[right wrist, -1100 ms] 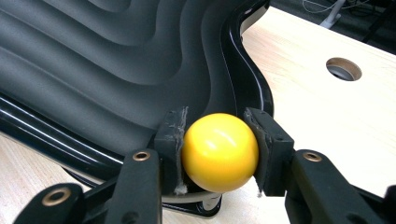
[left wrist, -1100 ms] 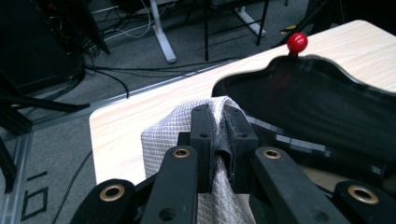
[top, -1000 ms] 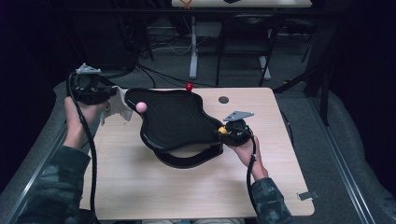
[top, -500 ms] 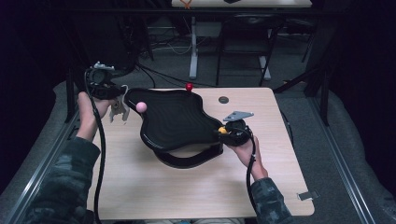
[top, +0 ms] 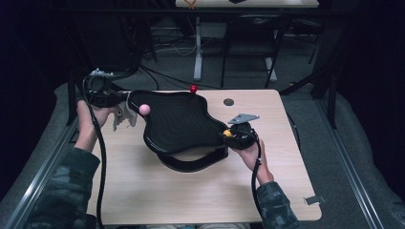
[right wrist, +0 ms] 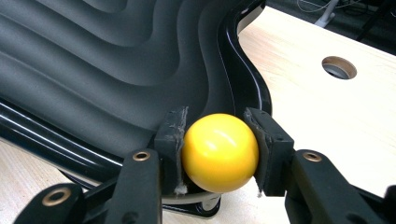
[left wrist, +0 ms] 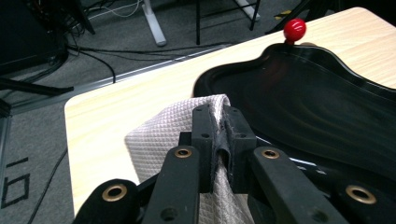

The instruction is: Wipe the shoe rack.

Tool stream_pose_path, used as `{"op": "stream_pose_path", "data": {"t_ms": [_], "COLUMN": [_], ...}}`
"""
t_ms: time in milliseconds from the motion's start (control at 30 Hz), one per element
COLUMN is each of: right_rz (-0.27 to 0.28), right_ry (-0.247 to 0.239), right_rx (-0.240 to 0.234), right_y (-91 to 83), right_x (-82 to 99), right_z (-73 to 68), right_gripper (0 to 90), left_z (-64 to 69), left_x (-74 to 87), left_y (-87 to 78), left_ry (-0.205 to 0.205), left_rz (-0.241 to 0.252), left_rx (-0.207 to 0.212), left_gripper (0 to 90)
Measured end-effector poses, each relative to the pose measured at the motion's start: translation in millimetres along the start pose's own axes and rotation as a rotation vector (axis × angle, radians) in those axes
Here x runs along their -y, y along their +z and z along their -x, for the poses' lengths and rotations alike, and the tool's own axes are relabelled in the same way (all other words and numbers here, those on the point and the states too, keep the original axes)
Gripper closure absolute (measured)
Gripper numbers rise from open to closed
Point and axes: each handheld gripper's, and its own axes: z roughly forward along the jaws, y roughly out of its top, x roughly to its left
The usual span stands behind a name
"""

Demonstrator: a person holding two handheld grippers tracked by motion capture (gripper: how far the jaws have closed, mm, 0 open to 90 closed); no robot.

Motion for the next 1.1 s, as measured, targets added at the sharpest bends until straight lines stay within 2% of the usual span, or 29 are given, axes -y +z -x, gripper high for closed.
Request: {"op": "stream_pose_path", "data": {"t_ms": [333, 633, 1100], "right_rz": [0.0, 0.0, 0.0], "right_ry": [0.0, 0.0, 0.0], "right_rx": [0.0, 0.0, -0.003], "right_y": [0.0, 0.0, -0.1], "right_x": [0.0, 0.0, 0.1], "right_z": [-0.1, -0.1, 0.0], "right_gripper": [59.5, 59.5, 59.5], "left_z": [14.6, 29.0, 54.7], "left_x": [15.2, 29.0, 48.6], "left_y": [-13.2, -17.2, -16.6], "left_ry": [-0.015, -0.007, 0.033], "left_rz": [0.046, 0.083, 0.116], "left_rx": [0.041, 0.078, 0.095], "left_gripper": [84.3, 84.4, 84.7]}}
